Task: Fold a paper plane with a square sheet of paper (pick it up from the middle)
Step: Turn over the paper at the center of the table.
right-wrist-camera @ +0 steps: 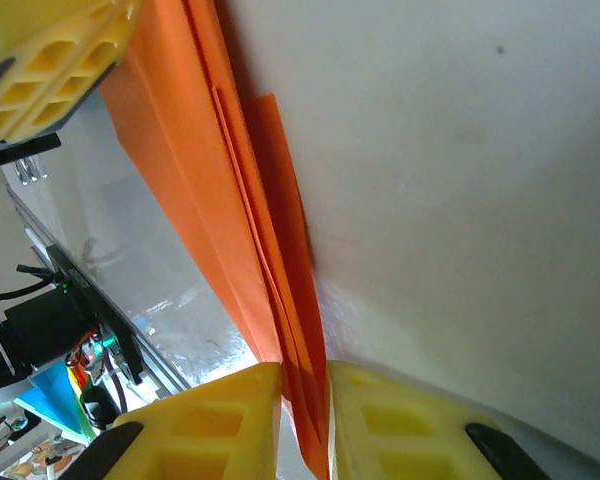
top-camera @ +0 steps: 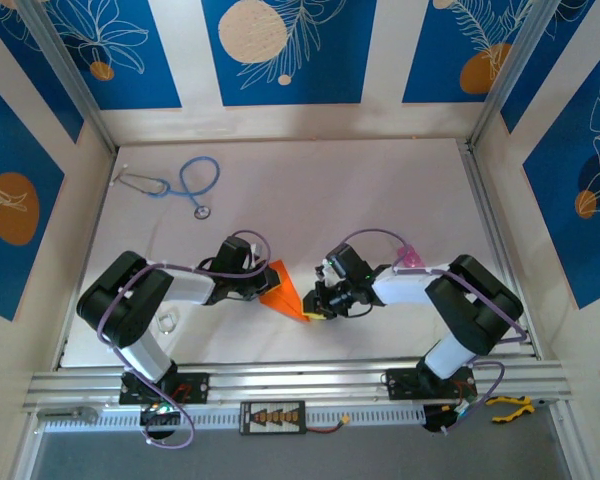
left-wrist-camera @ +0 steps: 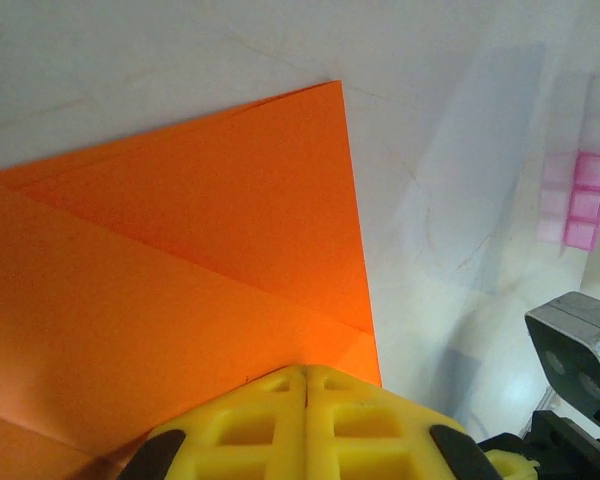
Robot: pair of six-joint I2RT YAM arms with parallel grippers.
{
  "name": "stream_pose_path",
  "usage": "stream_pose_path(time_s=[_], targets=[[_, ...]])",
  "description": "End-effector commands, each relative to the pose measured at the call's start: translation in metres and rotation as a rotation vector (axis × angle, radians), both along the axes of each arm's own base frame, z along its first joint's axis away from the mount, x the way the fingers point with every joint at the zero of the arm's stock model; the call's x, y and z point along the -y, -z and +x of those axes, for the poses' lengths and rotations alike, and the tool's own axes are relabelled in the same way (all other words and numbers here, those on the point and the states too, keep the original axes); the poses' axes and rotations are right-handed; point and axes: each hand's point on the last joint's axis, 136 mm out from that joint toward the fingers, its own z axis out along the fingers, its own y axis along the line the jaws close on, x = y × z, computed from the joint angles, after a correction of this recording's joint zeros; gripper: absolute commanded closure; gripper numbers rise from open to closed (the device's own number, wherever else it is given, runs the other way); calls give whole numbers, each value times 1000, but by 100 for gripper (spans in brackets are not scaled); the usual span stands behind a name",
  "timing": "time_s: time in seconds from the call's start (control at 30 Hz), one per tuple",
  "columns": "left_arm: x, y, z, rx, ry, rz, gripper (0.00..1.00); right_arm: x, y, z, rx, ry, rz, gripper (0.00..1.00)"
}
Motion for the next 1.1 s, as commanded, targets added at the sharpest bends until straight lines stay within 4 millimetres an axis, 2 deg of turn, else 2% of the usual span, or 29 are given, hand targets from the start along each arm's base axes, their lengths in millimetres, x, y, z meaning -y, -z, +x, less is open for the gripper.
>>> stream_pose_path(time_s=[0.0, 0.17, 0.3, 0.4, 0.53, 0.67, 0.73, 0.83, 0.9, 1.0, 1.07], targets=[[-14, 19, -7, -63, -30, 50, 98, -6, -5, 4, 3, -10, 47, 81], [-13, 17, -6, -58, -29, 47, 98, -5, -5, 3, 6, -7, 51, 89], [-9, 7, -3, -36, -22, 23, 93, -4, -11, 3, 19, -14, 60, 95], [-4, -9, 1, 4, -11, -8, 86, -3, -16, 2, 33, -22, 61, 97], [-1, -44, 7, 79, -1, -39, 73, 4, -19, 3, 61, -23, 12, 98], [-18, -77, 8, 161, -13, 53, 65, 19, -28, 9, 125, -9, -71, 99], [-31, -86, 6, 188, -32, 115, 64, 26, -35, 14, 162, -1, -118, 99], [-48, -93, 1, 211, -69, 179, 63, 38, -47, 20, 219, 4, -189, 100], [-54, -94, -2, 227, -86, 181, 65, 43, -55, 24, 256, 6, -211, 99], [-52, -91, -4, 222, -88, 152, 65, 45, -62, 28, 284, 6, -213, 99], [-50, -90, -6, 211, -78, 140, 63, 54, -65, 30, 302, 3, -274, 100]])
